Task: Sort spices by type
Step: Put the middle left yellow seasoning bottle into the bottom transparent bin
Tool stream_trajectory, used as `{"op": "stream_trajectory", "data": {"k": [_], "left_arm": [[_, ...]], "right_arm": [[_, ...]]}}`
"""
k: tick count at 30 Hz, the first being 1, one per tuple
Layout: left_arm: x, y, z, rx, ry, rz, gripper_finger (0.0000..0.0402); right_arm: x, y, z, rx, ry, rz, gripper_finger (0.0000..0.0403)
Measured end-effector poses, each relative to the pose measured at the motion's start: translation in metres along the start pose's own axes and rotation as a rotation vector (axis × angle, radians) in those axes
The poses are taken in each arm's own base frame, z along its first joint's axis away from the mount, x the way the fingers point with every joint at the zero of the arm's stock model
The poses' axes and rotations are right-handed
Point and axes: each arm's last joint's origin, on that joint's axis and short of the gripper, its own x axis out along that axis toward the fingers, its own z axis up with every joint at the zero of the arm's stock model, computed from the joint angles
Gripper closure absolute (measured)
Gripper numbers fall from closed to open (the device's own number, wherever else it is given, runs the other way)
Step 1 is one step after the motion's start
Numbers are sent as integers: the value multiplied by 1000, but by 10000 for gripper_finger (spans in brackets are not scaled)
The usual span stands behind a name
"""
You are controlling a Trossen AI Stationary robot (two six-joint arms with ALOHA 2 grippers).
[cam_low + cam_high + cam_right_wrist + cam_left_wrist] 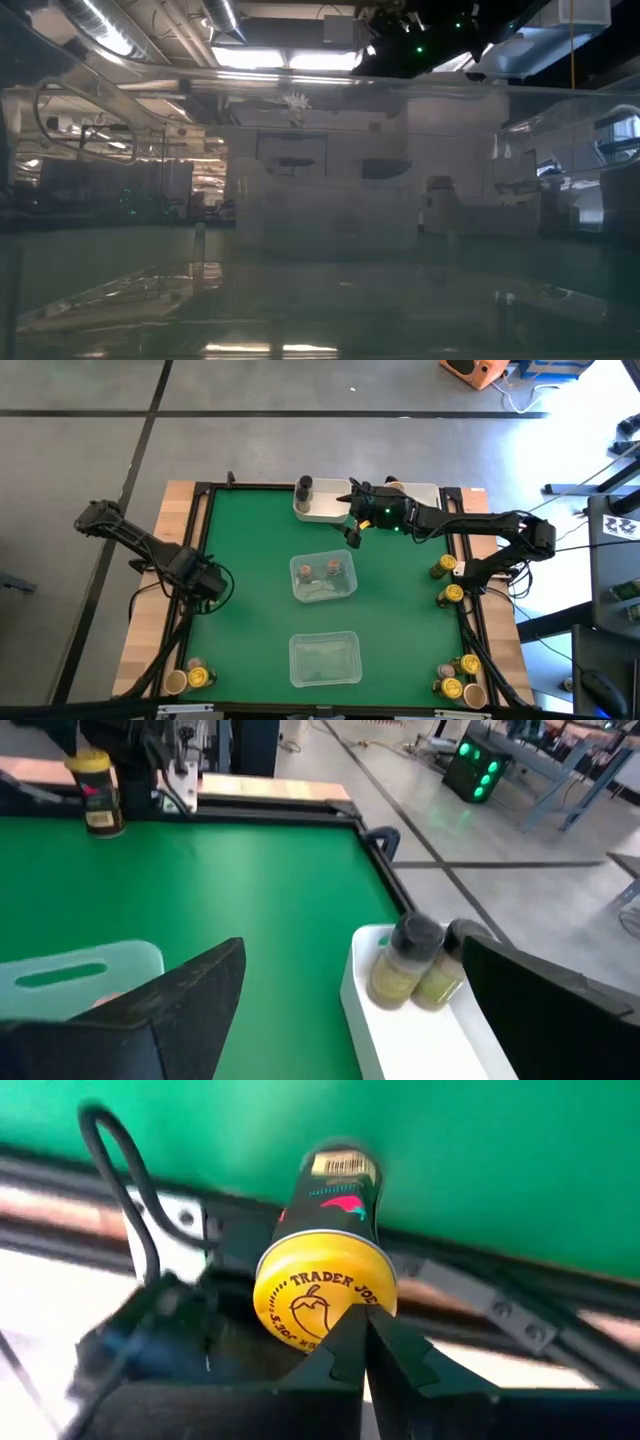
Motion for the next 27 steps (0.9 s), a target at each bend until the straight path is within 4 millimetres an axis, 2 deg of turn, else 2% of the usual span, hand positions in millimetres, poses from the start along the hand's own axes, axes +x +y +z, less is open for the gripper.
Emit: {"op": "stream_trajectory", "data": {"k": [21,27], "left_arm": [[-2,4,6,56,-164,171,399],[-4,5,11,72,-271,267,399]], "right_arm": [[1,0,0,0,-9,-1,31],[1,0,0,0,-9,-1,31]]}}
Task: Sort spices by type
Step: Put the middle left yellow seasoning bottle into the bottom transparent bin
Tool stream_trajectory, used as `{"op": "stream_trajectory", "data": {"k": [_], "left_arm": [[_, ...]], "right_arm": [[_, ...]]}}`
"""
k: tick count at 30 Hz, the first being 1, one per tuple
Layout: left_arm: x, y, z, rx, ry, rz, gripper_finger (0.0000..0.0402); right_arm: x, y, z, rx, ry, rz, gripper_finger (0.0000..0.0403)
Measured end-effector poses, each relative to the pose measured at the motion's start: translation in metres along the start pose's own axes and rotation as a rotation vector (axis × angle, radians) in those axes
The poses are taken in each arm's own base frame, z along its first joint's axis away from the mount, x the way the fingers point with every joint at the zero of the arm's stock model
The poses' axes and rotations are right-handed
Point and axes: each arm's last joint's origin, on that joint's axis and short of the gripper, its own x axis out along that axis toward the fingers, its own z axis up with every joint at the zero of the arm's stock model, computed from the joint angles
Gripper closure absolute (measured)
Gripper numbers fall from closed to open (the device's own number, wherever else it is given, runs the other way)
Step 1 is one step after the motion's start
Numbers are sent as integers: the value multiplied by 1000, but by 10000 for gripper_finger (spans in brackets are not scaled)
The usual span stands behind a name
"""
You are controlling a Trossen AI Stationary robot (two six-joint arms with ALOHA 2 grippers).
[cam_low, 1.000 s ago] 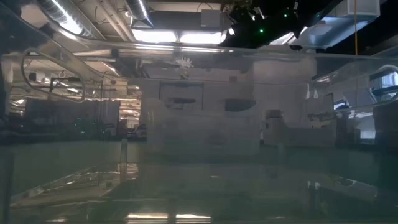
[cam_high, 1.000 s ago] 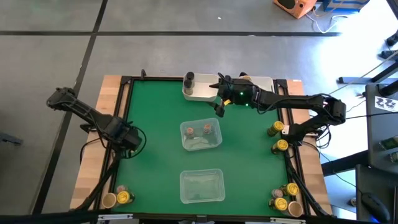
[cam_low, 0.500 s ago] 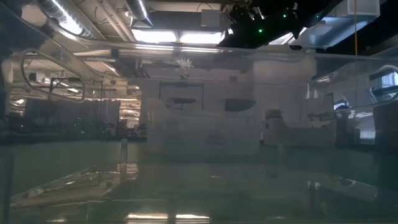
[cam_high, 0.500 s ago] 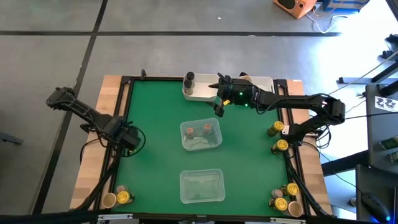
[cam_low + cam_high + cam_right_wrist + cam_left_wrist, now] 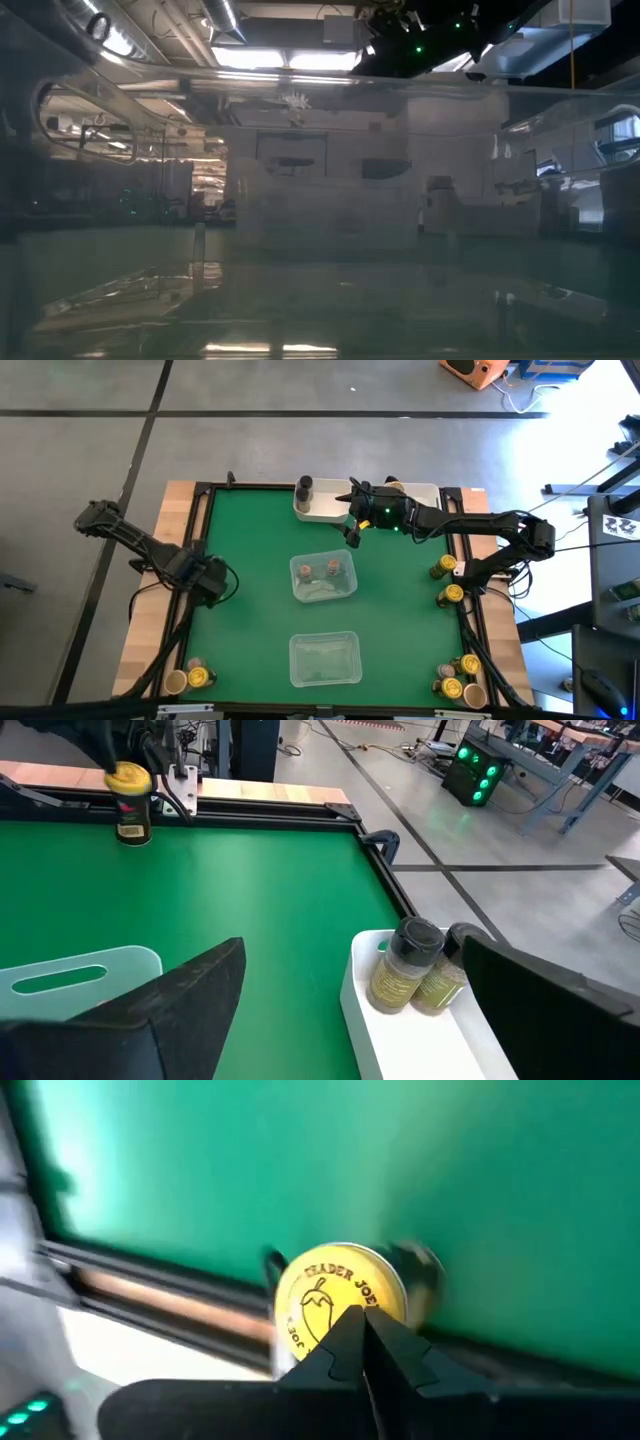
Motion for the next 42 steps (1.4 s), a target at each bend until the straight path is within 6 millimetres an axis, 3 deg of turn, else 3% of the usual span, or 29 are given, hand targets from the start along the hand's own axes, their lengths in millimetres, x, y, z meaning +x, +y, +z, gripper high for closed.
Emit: {"op": "stream_trajectory", "data": {"k": [6,18,21,28,34,38,42], "left_arm": [[1,2,0,2,-18,54,399],[-1,-1,-5,5,115,-107,399],[-9,-1,-2,-3,86,-125,399],[-49,13,3,-71,-64,-210,398],[-51,24,0,-205,-78,-221,395],[-49,29,2,-264,-57,-227,353],[-47,33,4,-311,-46,-226,272]], "right_arm": [[0,0,0,0,0,0,31],[0,0,0,1,4,1,31],[0,0,-1,6,14,3,31],[0,0,-1,8,12,3,31],[0,0,-2,8,17,4,31],[0,0,-2,9,23,5,31],[0,1,-3,9,27,6,31]]}}
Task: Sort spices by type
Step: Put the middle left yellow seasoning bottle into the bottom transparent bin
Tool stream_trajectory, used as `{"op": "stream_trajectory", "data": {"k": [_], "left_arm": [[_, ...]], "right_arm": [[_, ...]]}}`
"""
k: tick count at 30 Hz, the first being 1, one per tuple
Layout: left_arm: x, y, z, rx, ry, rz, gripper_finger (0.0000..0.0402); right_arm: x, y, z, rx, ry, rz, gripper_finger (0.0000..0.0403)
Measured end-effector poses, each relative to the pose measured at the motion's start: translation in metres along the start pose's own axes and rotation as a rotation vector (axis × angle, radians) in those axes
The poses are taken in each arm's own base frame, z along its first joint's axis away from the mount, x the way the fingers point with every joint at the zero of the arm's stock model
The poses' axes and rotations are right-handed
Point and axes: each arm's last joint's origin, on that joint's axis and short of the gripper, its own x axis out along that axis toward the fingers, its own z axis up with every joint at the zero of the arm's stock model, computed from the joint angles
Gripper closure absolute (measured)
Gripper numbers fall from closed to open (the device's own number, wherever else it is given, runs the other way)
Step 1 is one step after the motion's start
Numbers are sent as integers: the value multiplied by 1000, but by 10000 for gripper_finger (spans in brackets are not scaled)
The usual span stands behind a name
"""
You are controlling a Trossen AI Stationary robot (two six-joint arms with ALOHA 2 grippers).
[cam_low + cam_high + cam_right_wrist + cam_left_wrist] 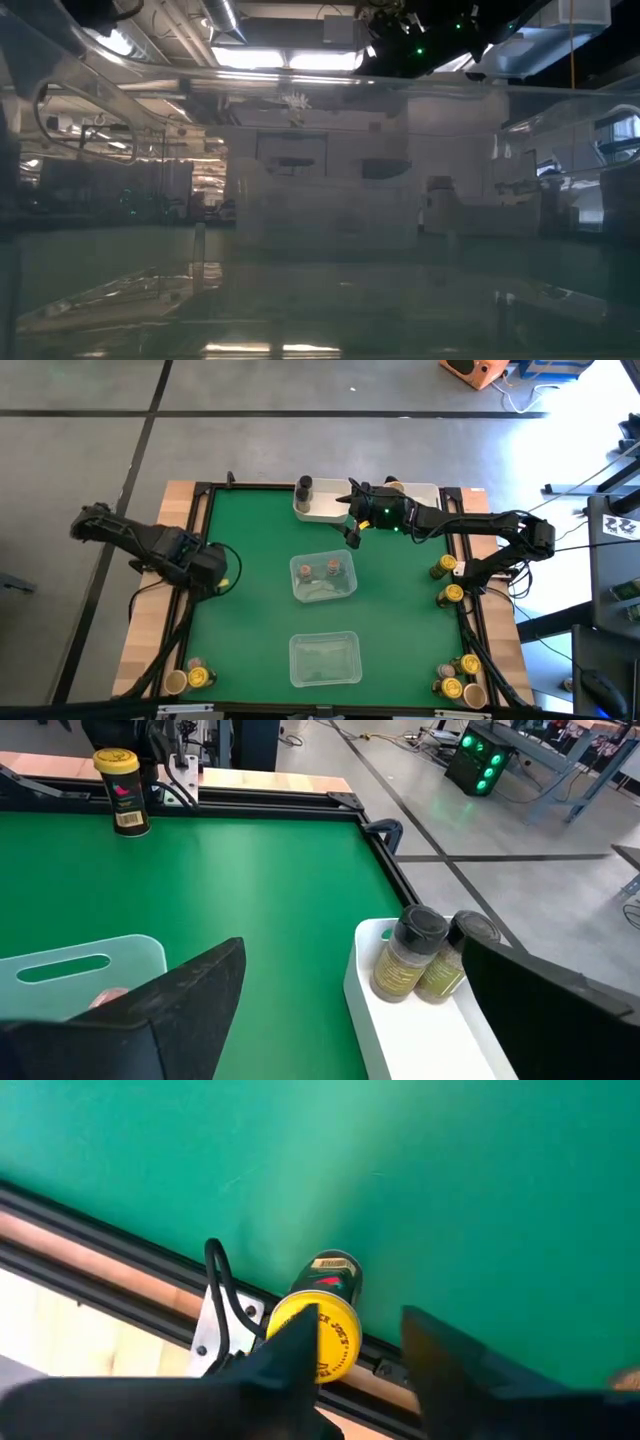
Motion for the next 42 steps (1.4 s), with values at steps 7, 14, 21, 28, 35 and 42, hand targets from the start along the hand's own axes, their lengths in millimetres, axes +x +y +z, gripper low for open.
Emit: {"op": "stream_trajectory", "data": {"k": [7,14,21,28,35,42], "left_arm": [[1,5,3,-9,-18,37,130],[18,4,1,102,16,84,91],[20,5,0,85,45,93,95],[38,8,-1,53,154,63,95],[61,5,2,109,294,85,95],[74,5,6,166,381,96,96]], "right_arm": [[0,0,-1,0,6,1,31],[0,0,-1,0,10,2,31],[0,0,-1,0,9,2,31],[0,0,-1,19,9,2,31],[0,0,-1,18,7,1,31],[0,0,-1,18,7,1,31]]}}
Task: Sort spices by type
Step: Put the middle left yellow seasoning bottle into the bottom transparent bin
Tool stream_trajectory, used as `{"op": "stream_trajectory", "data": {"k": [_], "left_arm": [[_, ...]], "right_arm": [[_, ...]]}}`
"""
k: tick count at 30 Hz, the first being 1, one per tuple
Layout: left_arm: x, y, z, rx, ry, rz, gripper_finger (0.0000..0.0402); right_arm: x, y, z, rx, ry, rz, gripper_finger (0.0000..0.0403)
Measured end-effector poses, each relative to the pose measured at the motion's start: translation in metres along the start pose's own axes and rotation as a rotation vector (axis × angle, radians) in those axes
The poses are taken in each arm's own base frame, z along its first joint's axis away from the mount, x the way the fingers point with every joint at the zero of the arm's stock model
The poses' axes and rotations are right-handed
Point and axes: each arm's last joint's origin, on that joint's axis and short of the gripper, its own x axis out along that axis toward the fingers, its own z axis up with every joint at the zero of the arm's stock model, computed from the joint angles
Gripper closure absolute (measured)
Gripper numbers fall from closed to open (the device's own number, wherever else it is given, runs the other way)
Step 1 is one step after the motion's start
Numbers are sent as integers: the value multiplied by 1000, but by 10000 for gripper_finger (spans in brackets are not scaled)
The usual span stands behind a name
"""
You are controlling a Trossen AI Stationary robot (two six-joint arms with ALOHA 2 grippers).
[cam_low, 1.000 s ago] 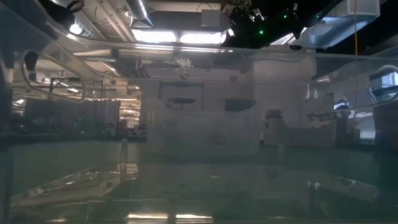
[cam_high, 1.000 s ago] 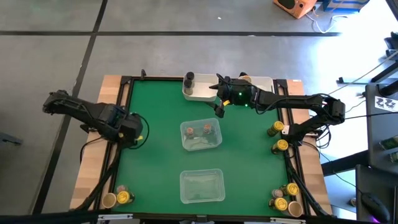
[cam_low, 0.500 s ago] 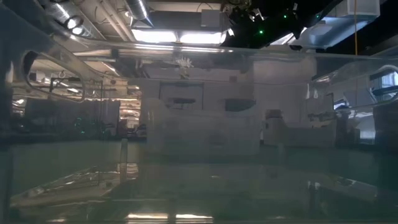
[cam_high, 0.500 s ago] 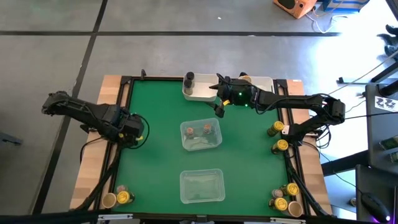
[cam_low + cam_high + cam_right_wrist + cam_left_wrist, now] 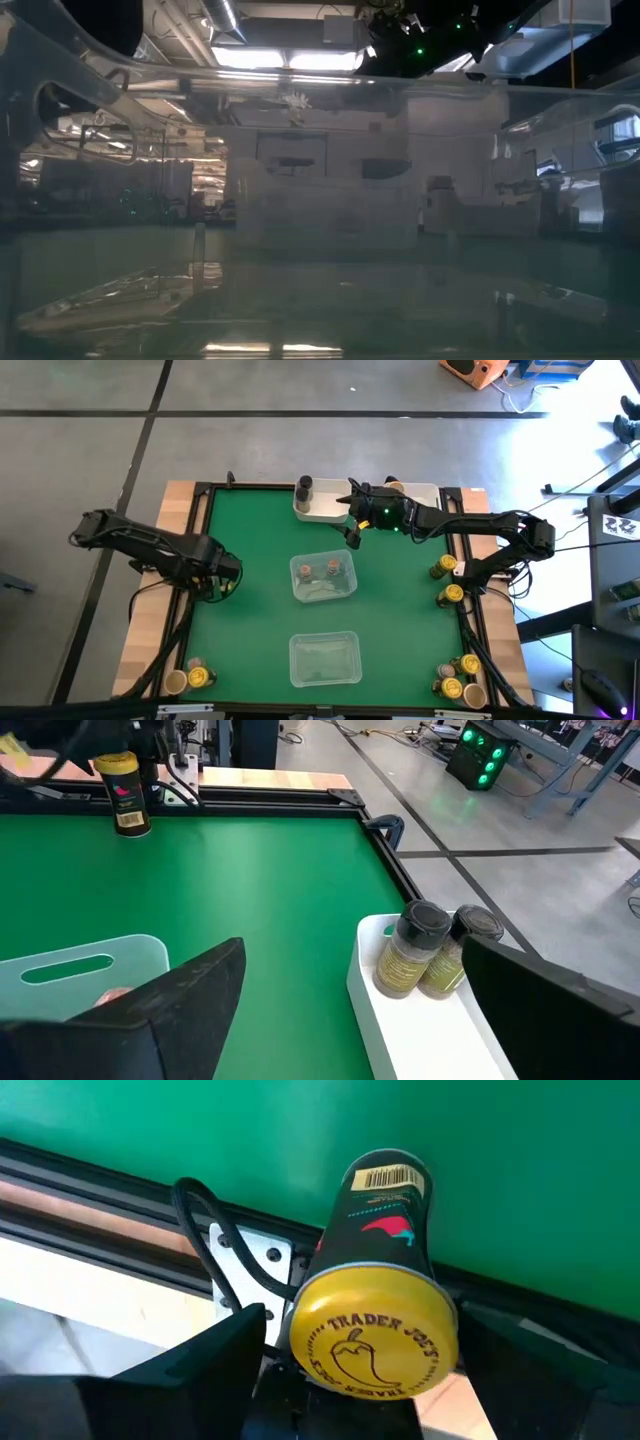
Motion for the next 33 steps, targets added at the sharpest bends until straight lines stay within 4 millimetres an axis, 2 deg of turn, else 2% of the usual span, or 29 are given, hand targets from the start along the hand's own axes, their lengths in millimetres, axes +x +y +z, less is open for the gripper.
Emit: {"op": "stream_trajectory", "data": {"k": [10,19,33], "left_arm": [[13,-6,15,124,31,7,106],[15,-7,19,162,55,47,198],[14,-9,26,174,-22,52,197]], "right_arm": [[0,0,0,0,0,0,31],[0,0,0,0,0,0,31],[0,0,1,0,-6,-1,31]]}}
